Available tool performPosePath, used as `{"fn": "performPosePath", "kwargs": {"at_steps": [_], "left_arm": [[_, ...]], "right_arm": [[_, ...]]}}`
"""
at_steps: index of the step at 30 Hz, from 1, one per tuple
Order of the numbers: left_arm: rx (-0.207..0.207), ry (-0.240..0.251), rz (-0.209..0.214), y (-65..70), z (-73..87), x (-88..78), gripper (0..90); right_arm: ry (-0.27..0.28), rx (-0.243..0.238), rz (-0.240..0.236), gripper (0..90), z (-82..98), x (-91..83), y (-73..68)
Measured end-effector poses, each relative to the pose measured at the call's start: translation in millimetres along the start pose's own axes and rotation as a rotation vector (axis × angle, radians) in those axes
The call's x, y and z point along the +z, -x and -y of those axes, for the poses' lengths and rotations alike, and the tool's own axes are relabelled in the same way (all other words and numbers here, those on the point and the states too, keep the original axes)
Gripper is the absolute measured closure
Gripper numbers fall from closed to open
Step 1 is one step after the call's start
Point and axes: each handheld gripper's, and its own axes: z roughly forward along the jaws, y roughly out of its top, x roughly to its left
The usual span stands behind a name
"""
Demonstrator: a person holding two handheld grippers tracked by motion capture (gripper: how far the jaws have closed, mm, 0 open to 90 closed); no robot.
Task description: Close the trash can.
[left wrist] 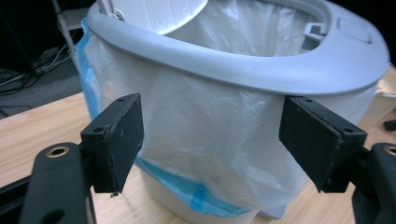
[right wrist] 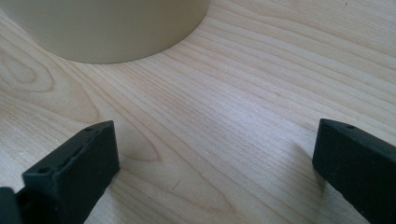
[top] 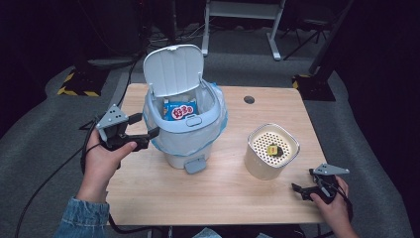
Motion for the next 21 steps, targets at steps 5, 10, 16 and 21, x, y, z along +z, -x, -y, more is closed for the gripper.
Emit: {"fn": "performPosePath", "kwargs": {"at_steps": [5, 10, 16, 21], "left_arm": [[0.007, -0.006, 0.002, -1.3, -12.0, -5.3, 27.4], [0.030, -0.058, 0.000, -0.6, -15.2, -7.5, 28.9], [0.018, -0.045, 0.012, -1.4, -13.5, -14.0, 29.6], [0.006, -0.004, 0.000, -3.1, -22.9, -19.8, 28.8]], "right_arm": [[0.000, 0.000, 0.000, 0.6, 0.0, 0.0, 0.0], [0.000, 0.000, 0.000, 0.5, 0.0, 0.0, 0.0], [0.000, 0.000, 0.000, 0.5, 0.1, 0.0, 0.0], [0.000, 0.000, 0.000, 0.5, 0.0, 0.0, 0.0]]}}
